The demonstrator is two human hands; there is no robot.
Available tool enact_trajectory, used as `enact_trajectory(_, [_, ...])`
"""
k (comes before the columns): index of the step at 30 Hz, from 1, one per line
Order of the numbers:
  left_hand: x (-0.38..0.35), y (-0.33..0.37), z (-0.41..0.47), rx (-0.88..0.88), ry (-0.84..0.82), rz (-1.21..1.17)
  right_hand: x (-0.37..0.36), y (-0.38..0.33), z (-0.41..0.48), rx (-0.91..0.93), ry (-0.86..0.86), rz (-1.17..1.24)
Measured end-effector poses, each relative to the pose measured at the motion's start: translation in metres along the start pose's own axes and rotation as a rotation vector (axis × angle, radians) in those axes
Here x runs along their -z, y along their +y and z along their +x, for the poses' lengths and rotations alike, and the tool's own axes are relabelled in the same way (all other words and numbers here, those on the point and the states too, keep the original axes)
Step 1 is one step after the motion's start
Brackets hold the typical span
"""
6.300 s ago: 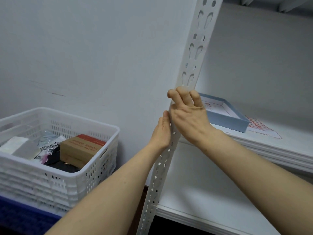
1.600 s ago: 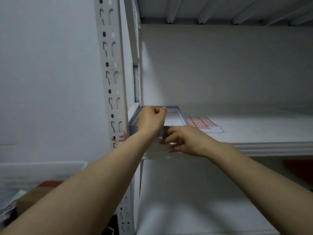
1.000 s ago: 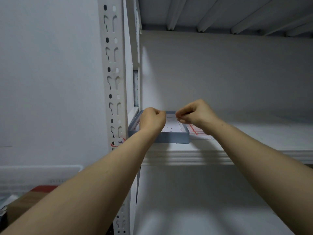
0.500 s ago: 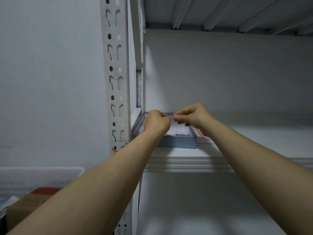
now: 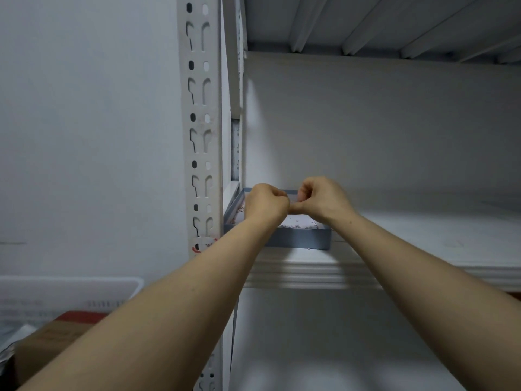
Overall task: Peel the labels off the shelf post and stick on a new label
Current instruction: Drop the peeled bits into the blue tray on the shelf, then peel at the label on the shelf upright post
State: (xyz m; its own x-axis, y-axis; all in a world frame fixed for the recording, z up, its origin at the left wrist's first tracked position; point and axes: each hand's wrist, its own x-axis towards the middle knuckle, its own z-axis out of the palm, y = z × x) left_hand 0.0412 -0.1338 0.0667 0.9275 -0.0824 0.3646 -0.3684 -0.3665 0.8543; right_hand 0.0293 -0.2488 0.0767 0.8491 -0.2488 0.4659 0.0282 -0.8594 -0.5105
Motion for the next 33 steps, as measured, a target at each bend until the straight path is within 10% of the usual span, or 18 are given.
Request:
enact_trajectory(10, [0.01, -0.007, -0.027, -0.188, 0.012, 0.144, 0.001, -0.006, -0.015, 0.055, 0.039, 0.088])
enact_trajectory(16, [0.035, -0.046, -0.075, -0.584, 0.438, 0.122, -0.015, -0.036, -0.054, 0.27, 0.12, 0.27])
enact_trajectory(24, [0.072, -0.091, -0.087, 0.089, 0.354, -0.265, -0.064, -0.069, -0.085, 0.08, -0.206, 0.719])
enact_trajectory(33, [0.069, -0.094, -0.071, 0.102, 0.205, -0.496, -0.073, -0.069, -0.079, 0.039, -0.35, 0.94])
